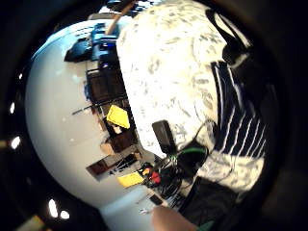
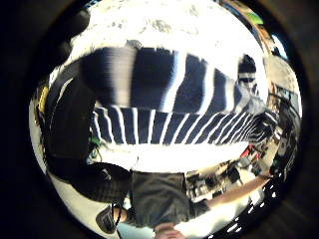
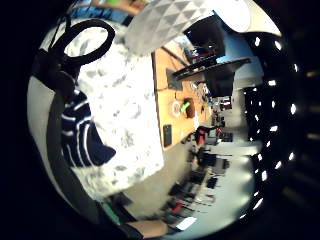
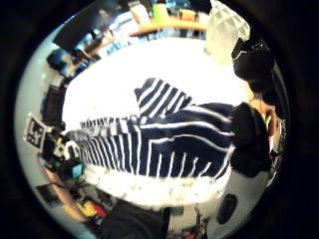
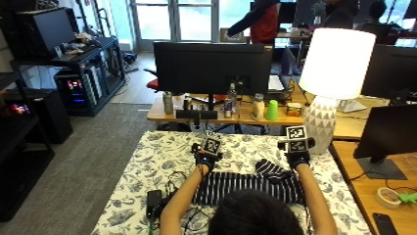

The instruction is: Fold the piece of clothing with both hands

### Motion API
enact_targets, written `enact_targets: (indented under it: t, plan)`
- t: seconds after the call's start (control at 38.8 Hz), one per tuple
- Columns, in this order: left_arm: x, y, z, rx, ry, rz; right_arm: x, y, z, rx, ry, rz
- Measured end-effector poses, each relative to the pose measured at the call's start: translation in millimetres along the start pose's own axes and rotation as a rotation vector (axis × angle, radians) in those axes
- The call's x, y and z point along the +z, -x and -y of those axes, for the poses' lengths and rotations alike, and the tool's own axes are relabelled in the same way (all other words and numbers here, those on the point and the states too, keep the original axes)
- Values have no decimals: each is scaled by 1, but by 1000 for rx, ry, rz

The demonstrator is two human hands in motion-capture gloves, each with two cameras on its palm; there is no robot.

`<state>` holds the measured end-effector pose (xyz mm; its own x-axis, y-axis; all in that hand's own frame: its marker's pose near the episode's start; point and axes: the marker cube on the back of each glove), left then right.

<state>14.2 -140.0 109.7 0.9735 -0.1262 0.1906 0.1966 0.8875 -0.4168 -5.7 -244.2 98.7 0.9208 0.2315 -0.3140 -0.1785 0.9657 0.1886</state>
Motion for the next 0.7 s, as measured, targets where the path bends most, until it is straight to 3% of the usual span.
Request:
enact_targets:
  t: [0.1,0.21,0.28,0.41,0.57,0.64,0.7]
  plan:
    - [1,1,14,-90,-109,-2,34,3,29,19,-54,98]
    - [-7,0,13,-106,-285,-41,31,-4,22,10,-72,127]
    - [-7,-11,29,-58,-419,-118,20,-15,8,13,-106,126]
    - [12,-34,41,57,-450,-200,10,-27,-20,18,-106,211]
    - [50,-56,25,133,-316,-164,48,-38,-41,60,112,275]
    - [62,-60,-8,154,-208,-168,63,-36,-58,69,232,294]
    - [73,-60,-26,125,-111,-177,94,-35,-61,104,347,302]
